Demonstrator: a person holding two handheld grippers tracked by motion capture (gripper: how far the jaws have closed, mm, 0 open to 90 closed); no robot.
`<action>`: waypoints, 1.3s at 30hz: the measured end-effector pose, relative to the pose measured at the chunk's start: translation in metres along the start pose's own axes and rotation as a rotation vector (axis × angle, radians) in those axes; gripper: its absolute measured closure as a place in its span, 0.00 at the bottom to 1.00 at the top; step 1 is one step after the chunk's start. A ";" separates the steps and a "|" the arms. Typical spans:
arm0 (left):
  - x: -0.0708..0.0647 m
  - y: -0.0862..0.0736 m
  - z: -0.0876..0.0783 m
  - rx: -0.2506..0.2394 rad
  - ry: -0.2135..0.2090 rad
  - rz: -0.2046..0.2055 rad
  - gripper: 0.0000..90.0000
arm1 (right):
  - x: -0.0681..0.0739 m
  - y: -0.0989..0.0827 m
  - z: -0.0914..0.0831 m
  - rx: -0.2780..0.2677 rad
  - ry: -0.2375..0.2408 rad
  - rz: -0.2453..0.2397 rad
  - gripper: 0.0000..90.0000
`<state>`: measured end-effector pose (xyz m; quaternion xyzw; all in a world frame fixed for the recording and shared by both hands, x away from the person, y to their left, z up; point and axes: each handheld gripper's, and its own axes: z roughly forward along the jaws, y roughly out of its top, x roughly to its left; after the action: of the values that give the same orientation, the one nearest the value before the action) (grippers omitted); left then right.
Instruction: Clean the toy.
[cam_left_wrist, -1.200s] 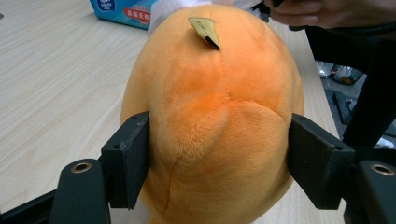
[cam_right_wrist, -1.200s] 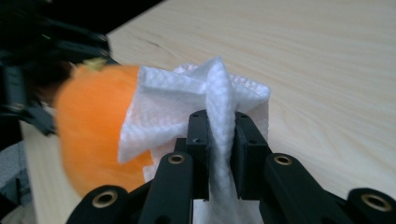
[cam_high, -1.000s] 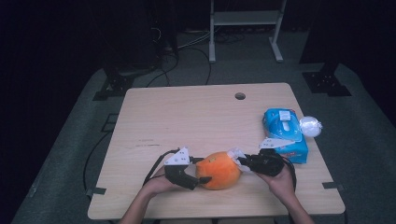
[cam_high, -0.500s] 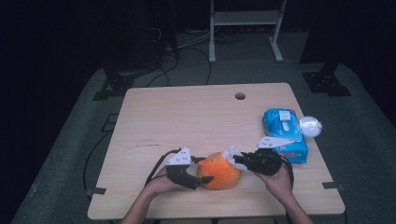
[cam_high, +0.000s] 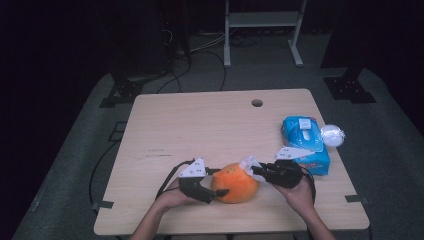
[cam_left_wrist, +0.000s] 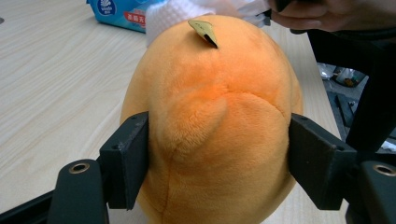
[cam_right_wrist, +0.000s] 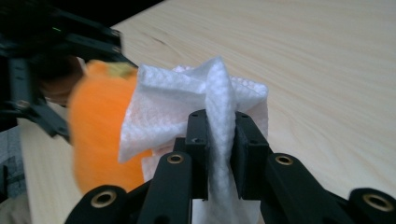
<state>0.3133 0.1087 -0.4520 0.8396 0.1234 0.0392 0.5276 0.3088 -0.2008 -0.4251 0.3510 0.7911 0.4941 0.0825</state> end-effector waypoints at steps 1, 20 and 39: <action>0.000 0.000 -0.001 0.002 0.000 0.000 0.30 | -0.003 -0.002 0.000 0.004 -0.003 0.011 0.86; -0.008 0.002 0.007 -0.003 0.011 0.028 0.30 | 0.001 0.009 0.000 -0.014 -0.013 0.007 0.85; -0.021 0.009 0.011 0.036 0.020 0.127 0.29 | 0.009 0.011 0.003 -0.002 0.056 -0.008 0.85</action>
<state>0.2967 0.0899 -0.4477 0.8547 0.0758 0.0791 0.5074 0.3089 -0.1905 -0.4154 0.3336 0.7941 0.5041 0.0629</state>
